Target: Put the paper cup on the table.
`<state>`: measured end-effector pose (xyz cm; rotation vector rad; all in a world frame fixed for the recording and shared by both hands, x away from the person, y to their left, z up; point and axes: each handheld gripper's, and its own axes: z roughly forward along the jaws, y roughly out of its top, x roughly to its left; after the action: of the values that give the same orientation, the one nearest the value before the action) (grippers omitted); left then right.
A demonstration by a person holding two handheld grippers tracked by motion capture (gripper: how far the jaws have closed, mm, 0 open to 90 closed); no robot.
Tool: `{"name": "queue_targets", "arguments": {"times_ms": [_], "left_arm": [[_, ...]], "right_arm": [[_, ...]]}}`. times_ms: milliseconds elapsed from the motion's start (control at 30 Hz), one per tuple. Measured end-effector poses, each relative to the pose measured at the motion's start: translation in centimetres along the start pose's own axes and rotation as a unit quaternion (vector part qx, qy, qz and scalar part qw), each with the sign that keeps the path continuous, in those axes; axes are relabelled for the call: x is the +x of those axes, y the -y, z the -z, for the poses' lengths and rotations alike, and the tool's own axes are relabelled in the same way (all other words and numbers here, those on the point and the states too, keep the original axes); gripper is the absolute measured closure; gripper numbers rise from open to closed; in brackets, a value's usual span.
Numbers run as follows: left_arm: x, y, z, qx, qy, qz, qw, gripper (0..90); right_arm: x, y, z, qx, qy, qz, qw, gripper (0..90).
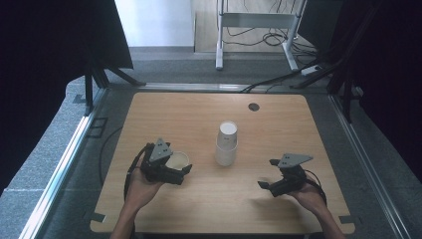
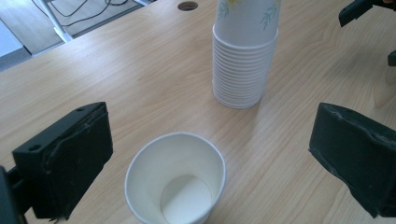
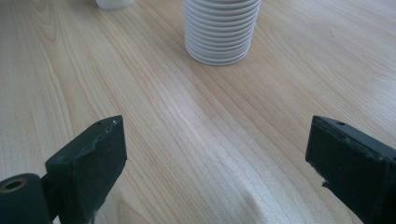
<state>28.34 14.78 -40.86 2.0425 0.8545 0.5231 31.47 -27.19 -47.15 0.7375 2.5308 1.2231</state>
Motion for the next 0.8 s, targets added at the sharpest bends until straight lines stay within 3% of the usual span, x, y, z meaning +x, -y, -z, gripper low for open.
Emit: {"name": "queue_targets", "arguments": {"times_ms": [400, 800], "left_arm": [[-1.0, 2.1, 1.2, -0.005, -0.018, 0.002, 0.9998, 0.0], [-1.3, 5.6, 1.0, -0.019, -0.02, 0.042, 0.9987, 0.0]], "right_arm": [[0.0, 0.3, 0.5, -0.004, 0.012, -0.01, 0.9999, 5.3], [0.1, 0.9, 1.0, -0.013, 0.028, -0.021, 0.9993, 5.3]]}}
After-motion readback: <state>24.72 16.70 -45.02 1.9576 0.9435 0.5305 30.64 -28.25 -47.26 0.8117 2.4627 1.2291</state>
